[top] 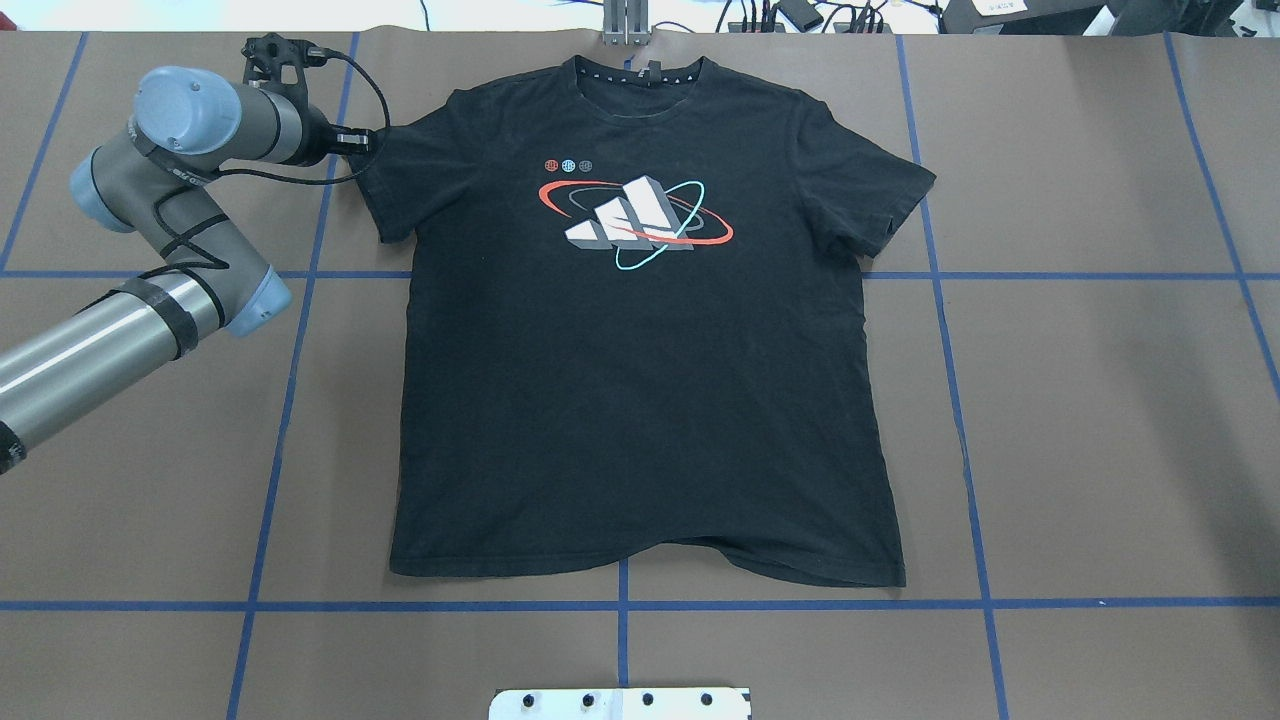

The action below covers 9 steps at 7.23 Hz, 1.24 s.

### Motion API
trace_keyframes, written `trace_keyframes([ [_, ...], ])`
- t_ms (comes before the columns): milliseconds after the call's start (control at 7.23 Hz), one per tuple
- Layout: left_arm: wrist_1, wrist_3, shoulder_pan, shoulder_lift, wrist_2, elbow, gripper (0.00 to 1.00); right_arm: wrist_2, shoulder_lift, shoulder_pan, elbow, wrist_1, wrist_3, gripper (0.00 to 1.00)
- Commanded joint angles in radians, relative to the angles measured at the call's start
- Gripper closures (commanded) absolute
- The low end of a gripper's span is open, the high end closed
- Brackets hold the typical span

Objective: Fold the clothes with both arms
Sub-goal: 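Move the left gripper toward the sleeve nearest it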

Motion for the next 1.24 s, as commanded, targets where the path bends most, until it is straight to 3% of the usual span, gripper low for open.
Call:
trace_keyframes([
  [0, 0.0, 0.0, -0.001, 0.0, -0.001, -0.001, 0.75, 0.0, 0.0, -0.001, 0.0, 0.0, 0.0, 0.0],
  [138, 0.0, 0.0, -0.001, 0.0, -0.001, -0.003, 0.98, 0.0, 0.0, -0.001, 0.0, 0.0, 0.0, 0.0],
  [553, 0.003, -0.047, -0.007, 0.002, -0.045, -0.078, 1.0, 0.0, 0.0, -0.001, 0.0, 0.002, 0.0, 0.0],
  [692, 0.012, -0.101, -0.007, 0.002, -0.088, -0.111, 1.0, 0.0, 0.0, -0.001, 0.0, 0.002, 0.0, 0.0],
  [1107, 0.089, -0.354, 0.031, -0.058, -0.088, -0.184, 1.0, 0.0, 0.0, -0.001, 0.0, 0.002, 0.0, 0.0],
])
